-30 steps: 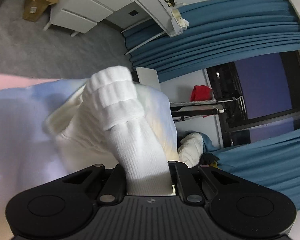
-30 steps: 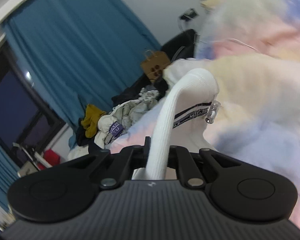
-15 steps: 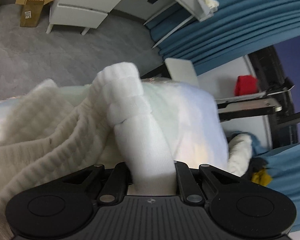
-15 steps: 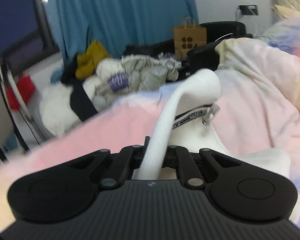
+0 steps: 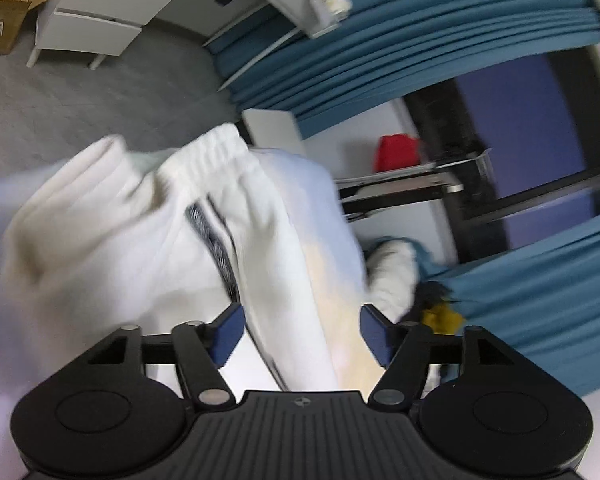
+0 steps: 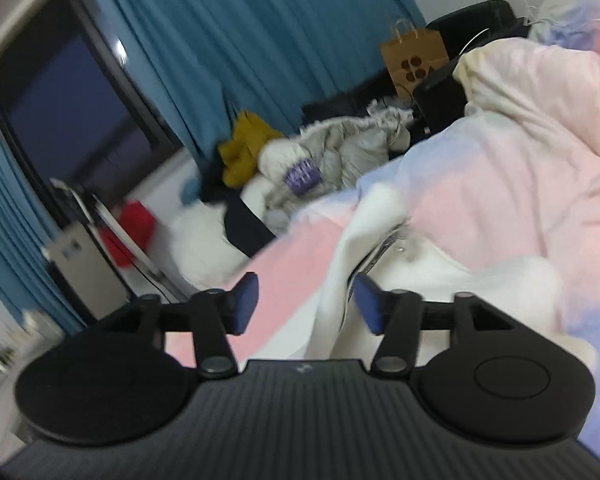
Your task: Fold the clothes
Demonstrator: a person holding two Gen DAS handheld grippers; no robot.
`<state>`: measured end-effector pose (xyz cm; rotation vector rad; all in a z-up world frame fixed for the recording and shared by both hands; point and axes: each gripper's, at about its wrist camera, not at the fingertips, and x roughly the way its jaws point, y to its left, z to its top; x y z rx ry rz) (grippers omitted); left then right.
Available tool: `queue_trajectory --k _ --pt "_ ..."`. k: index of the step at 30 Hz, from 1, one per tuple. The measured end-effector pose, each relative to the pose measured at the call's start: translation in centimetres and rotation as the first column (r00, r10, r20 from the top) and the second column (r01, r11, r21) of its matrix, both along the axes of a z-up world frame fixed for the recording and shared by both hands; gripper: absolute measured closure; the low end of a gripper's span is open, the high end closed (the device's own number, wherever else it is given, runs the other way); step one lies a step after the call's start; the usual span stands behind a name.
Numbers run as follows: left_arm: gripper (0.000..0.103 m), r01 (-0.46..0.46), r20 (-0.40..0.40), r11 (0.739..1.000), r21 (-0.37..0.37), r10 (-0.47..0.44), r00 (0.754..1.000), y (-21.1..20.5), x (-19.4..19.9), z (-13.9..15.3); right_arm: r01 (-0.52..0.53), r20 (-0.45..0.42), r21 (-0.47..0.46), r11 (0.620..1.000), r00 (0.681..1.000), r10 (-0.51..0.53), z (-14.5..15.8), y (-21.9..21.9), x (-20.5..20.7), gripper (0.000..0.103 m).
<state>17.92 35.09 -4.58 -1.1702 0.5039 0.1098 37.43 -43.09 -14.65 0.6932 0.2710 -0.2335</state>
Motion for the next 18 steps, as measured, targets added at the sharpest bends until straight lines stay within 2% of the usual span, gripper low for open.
queue_trajectory --k 1,3,5,8,11,13,16,18 --pt "0.023 -0.011 0.006 1.0 -0.012 0.011 1.0 -0.6 -1.5 -0.3 0.012 0.011 0.027 1.0 1.0 -0.012 0.0 -0.3 -1.5 0.045" --pt "0.022 -0.048 -0.02 0.997 -0.056 0.047 0.999 -1.7 -4.2 -1.6 0.042 0.024 0.103 0.994 0.999 -0.044 -0.5 -1.1 -4.7 0.045" --pt "0.022 -0.08 -0.067 0.988 -0.132 0.072 0.995 -2.3 -6.5 -3.5 0.064 0.023 0.194 0.979 0.997 -0.07 -1.6 -2.2 -7.5 0.045" --pt "0.021 -0.131 -0.147 0.949 -0.288 0.091 0.985 -2.5 -8.6 -6.5 0.095 -0.03 0.305 0.948 0.995 -0.09 -3.7 -3.9 -10.3 0.045" --pt "0.021 -0.167 -0.175 0.921 -0.351 0.11 0.978 -2.3 -8.7 -8.6 0.105 -0.071 0.405 0.908 0.994 -0.083 -6.2 -5.2 -11.7 0.045" --pt "0.021 -0.152 -0.166 0.921 -0.36 0.097 0.981 -2.1 -7.4 -9.4 0.093 -0.088 0.46 0.883 0.994 -0.059 -7.6 -5.7 -11.5 0.045" --pt "0.021 -0.157 -0.164 0.928 -0.339 0.105 0.981 -2.3 -6.0 -10.4 0.056 -0.063 0.518 0.854 0.998 -0.027 -9.1 -6.0 -10.2 0.046" --pt "0.021 -0.149 -0.137 0.935 -0.32 0.11 0.984 -2.3 -4.8 -10.8 0.046 -0.055 0.523 0.851 0.998 -0.02 -9.8 -5.9 -8.9 0.046"
